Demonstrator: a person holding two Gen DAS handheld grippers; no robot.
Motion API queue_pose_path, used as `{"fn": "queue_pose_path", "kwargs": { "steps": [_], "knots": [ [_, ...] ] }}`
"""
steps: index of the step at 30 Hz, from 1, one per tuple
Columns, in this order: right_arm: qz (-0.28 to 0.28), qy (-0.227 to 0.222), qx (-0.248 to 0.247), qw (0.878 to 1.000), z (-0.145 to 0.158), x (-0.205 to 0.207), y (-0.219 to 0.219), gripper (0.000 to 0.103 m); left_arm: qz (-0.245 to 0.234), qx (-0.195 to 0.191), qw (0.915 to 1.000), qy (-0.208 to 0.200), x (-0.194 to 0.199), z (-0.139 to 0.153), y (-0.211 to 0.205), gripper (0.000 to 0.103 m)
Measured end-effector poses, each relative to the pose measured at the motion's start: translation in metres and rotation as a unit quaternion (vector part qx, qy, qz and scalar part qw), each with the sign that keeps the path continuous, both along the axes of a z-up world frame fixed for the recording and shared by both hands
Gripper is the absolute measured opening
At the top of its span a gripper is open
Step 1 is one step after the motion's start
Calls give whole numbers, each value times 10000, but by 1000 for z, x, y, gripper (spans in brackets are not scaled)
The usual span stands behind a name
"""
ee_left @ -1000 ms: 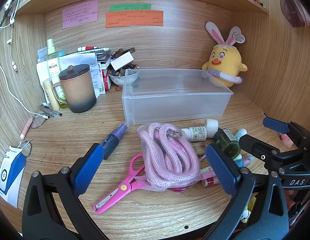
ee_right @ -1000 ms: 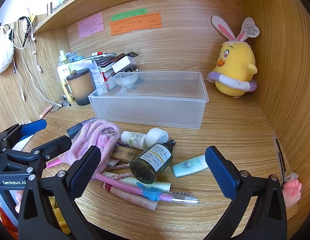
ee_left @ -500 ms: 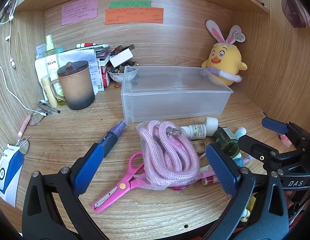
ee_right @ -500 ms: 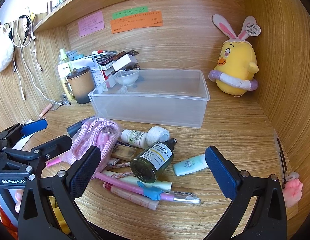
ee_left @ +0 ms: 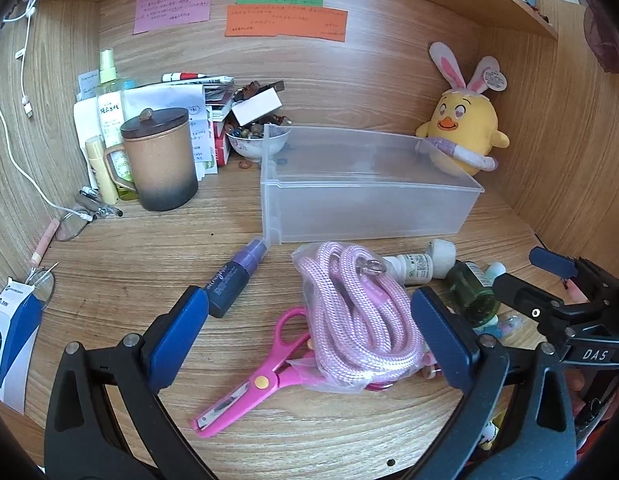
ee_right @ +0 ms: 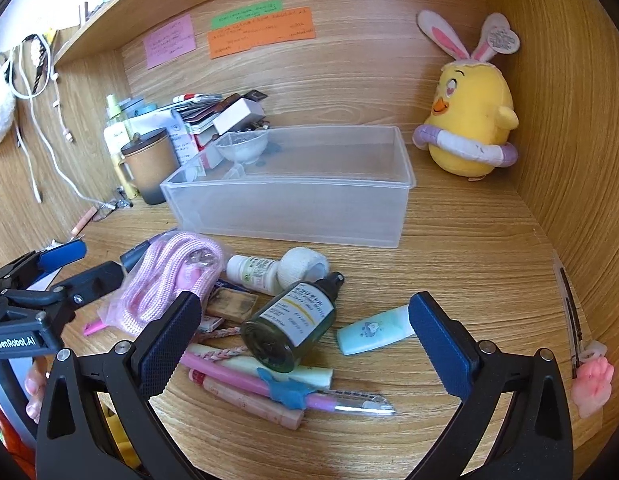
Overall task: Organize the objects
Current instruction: 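Reach the left tool to the purple spray bottle and the right tool to the mint tube, then grasp the purple spray bottle with the left tool while the right tool grasps the mint tube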
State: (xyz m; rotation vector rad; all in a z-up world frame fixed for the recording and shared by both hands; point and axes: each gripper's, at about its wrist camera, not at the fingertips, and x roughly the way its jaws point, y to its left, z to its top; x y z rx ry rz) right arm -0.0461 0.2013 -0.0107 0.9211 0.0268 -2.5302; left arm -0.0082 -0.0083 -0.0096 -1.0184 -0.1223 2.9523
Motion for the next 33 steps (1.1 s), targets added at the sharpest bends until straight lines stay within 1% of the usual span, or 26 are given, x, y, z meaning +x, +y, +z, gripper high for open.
{"fn": "queue_pose_path", "kwargs": {
  "steps": [1,3,6,8,10,13,15,17,20,23,24,25,27,28,29,30,32,33],
  "knots": [
    [-59,-30,-51,10000,0,-3,4,102,58,-16,10000,7,-1,0,-5,96],
    [-223,-112,-154,9996,-1,-10,14,102,205,-56,9998,-28,-5,1,-16,90],
    [-466,-219,-177,9985,-4,-19,28,100,436,-17,9990,-129,-12,-3,-36,87],
    [-652,-291,-77,9974,-8,-26,36,98,552,-14,9982,-227,-18,-8,-48,85],
    [-787,-415,33,9960,-14,-32,43,92,616,-42,9974,-359,-26,-13,-57,81],
    [-857,-695,95,9939,-25,-42,48,85,601,-43,9963,-620,-41,-20,-67,74],
    [-853,-818,104,9929,-30,-44,49,83,551,-25,9953,-794,-51,-24,-71,71],
    [-834,-869,158,9926,-35,-46,47,82,490,-138,9946,-910,-60,-27,-71,67],
    [-754,-913,260,9926,-39,-47,40,82,371,-377,9931,-1047,-72,-32,-66,65],
    [-741,-931,411,9920,-44,-49,34,80,223,-485,9916,-1181,-80,-37,-62,61],
    [-722,-956,434,9919,-46,-50,33,76,187,-518,9910,-1217,-82,-38,-61,60],
    [-698,-953,459,9919,-48,-50,33,75,153,-539,9907,-1237,-84,-40,-60,59],
    [-715,-882,634,9915,-48,-49,31,69,132,-529,9903,-1275,-86,-42,-61,56],
    [-711,-858,711,9912,-48,-48,30,65,121,-496,9901,-1308,-87,-43,-62,51],
    [-714,-834,779,9909,-48,-48,30,63,100,-460,9899,-1341,-88,-45,-63,46],
    [-708,-820,822,9907,-48,-49,30,60,76,-421,9895,-1379,-89,-46,-64,44],
    [-700,-783,904,9904,-48,-48,31,54,63,-361,9886,-1458,-90,-50,-66,34],
    [-702,-760,947,9901,-48,-49,31,51,59,-336,9882,-1491,-90,-52,-67,32]
  ]
}}
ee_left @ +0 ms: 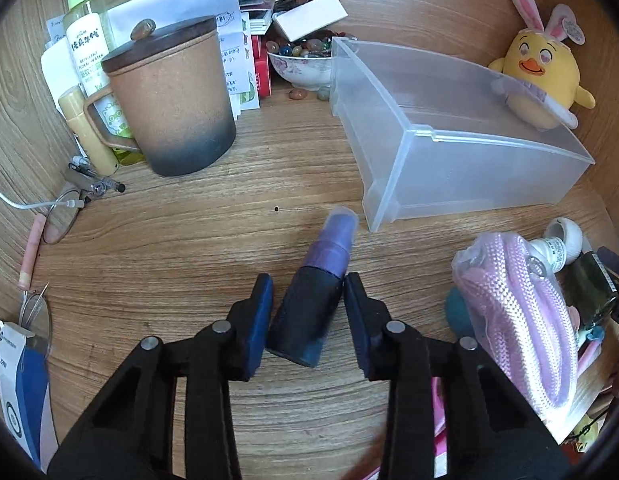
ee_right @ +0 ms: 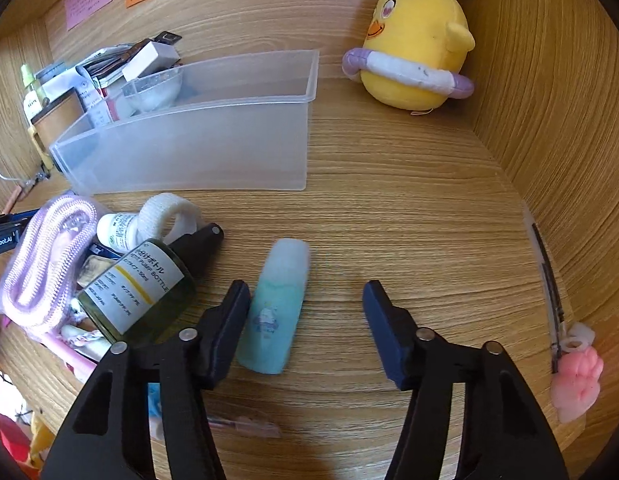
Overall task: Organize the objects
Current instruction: 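Grasp the purple spray bottle with the left tool while the right tool grasps the mint tube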
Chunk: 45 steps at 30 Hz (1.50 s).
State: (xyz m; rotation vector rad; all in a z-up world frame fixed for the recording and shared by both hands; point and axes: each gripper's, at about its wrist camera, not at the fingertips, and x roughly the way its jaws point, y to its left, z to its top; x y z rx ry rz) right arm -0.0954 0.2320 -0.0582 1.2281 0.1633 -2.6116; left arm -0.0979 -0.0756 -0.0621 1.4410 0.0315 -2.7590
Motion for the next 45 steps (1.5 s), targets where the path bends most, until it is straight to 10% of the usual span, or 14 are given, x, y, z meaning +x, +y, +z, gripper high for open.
{"fn": "queue_pose_path", "kwargs": {
  "steps": [6,29,45],
  "knots": [
    [39,96,101,9999,0,-4,1,23,70,18,9999,121,9,2,-3,25],
    [471,1445,-450,9874,92,-15,-25,23,12,207,9871,1585,19,94,14,25],
    [987,1075,-429,9884,96,-75,-62,23,-536,580,9926,923,-50,87,43,25]
  ]
}}
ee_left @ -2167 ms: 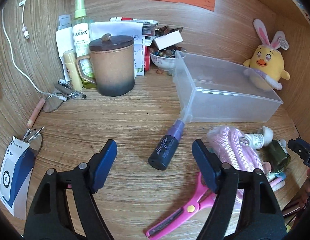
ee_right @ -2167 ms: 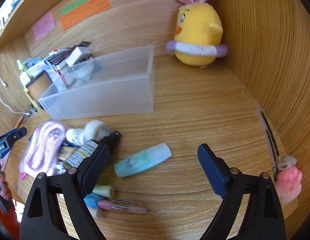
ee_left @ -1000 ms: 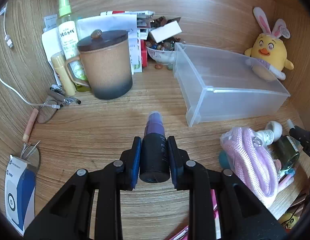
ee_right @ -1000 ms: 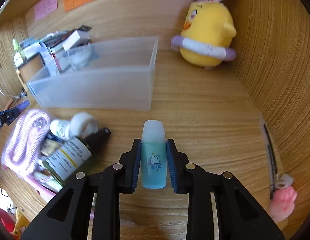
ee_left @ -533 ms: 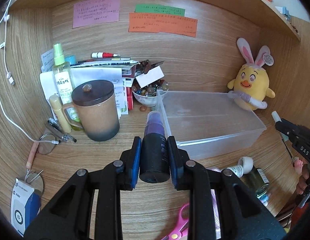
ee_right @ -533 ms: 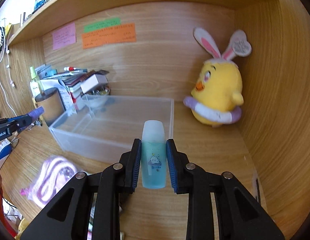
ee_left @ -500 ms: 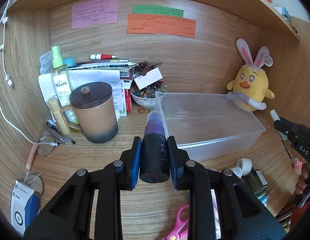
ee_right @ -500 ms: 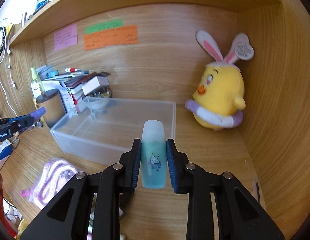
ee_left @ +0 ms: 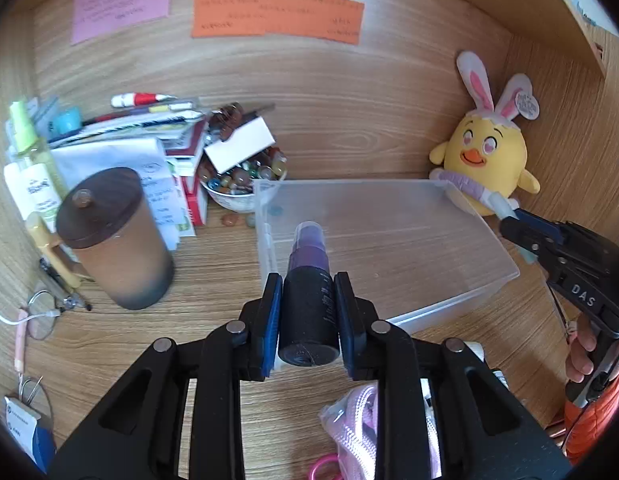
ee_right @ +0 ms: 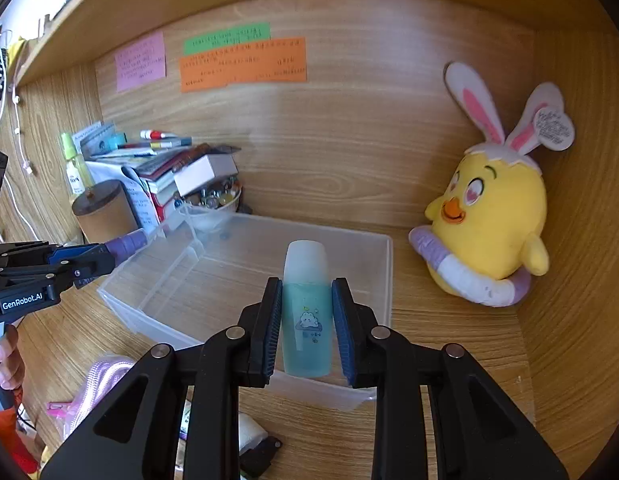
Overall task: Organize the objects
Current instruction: 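Grasp the purple spray bottle with the left tool while the right tool grasps the mint tube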
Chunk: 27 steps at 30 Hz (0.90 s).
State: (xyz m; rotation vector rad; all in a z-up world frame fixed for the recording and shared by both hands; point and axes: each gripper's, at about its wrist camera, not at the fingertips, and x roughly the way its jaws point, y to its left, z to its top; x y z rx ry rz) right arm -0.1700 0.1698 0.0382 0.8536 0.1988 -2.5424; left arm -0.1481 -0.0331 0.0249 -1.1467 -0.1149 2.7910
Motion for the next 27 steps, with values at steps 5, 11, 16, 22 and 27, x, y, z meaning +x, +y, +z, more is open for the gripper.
{"fn": "queue_pose_path", "kwargs": {
  "steps": [5,11,16,22,27],
  "knots": [
    [34,-388,147,9991,-18,-22,-8,23,-134,-111,9995,-268,-18,-11,12,25],
    [81,-841,111,9964,-35,-43,-12,23,-181,-318,9986,-376,-31,-19,21,25],
    [126,-1024,181,9945,-45,-54,-19,23,-195,-455,9979,-423,-39,-27,26,25],
    [141,-1059,301,9938,-52,-60,-28,23,-199,-545,9977,-340,-38,-26,29,26],
    [139,-1083,287,9936,-48,-59,-30,44,-222,-577,9979,-193,-29,-16,32,47]
  ]
}}
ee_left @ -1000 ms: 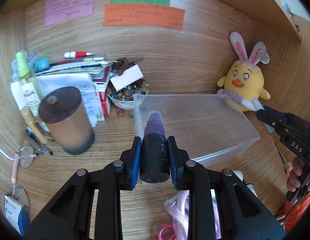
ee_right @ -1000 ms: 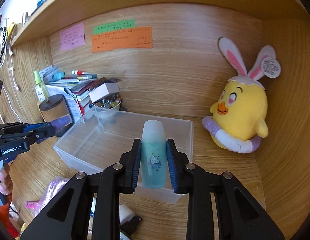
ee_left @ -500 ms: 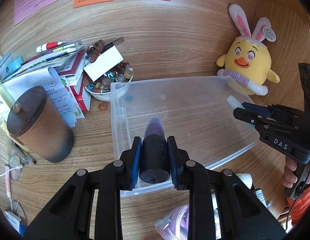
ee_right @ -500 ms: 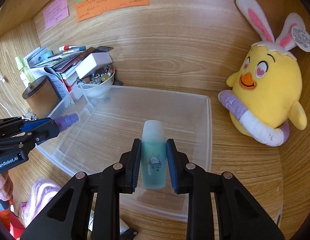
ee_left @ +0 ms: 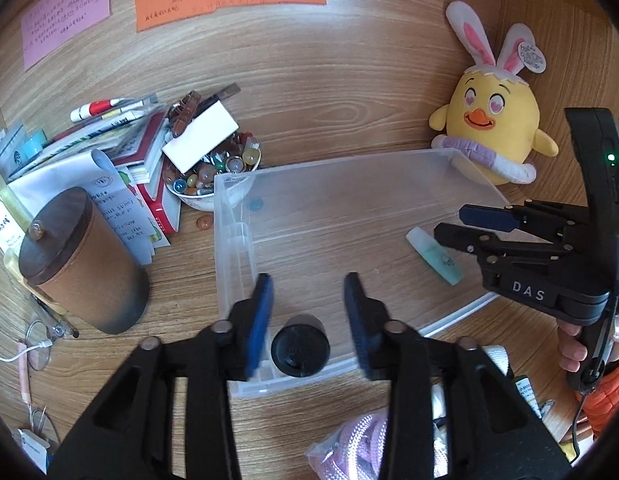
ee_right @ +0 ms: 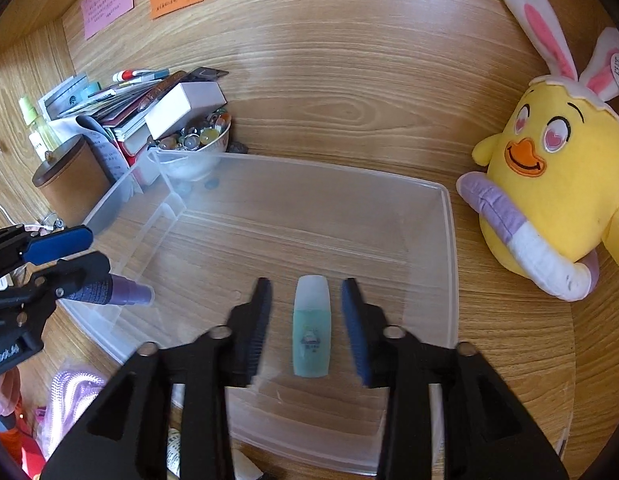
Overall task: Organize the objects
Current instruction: 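Grasp the purple spray bottle with the left tool while the right tool grasps the mint tube, then grasp the bagged pink rope with the left tool while the right tool grasps the green pump bottle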
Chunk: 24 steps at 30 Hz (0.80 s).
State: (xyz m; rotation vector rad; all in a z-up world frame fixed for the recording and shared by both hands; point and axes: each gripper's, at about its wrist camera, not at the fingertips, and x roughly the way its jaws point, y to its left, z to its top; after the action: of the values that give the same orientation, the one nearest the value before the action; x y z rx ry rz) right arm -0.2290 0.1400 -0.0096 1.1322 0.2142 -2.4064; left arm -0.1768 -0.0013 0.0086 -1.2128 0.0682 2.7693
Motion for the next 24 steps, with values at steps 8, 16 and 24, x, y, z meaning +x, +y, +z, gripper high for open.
{"fn": "queue_pose_path", "kwargs": {
  "steps": [8,16,24],
  "knots": [
    [-107,460,-249,9986,34,38,20,71,-7,27,9990,452,43,28,-9,84],
    [-107,880,-312,9956,50,99,37,83,210,-149,9981,561,99,30,-23,98],
    [-40,519,-434,9977,21,142,41,84,27,-36,10000,11,115,-4,-2,99]
  ]
}}
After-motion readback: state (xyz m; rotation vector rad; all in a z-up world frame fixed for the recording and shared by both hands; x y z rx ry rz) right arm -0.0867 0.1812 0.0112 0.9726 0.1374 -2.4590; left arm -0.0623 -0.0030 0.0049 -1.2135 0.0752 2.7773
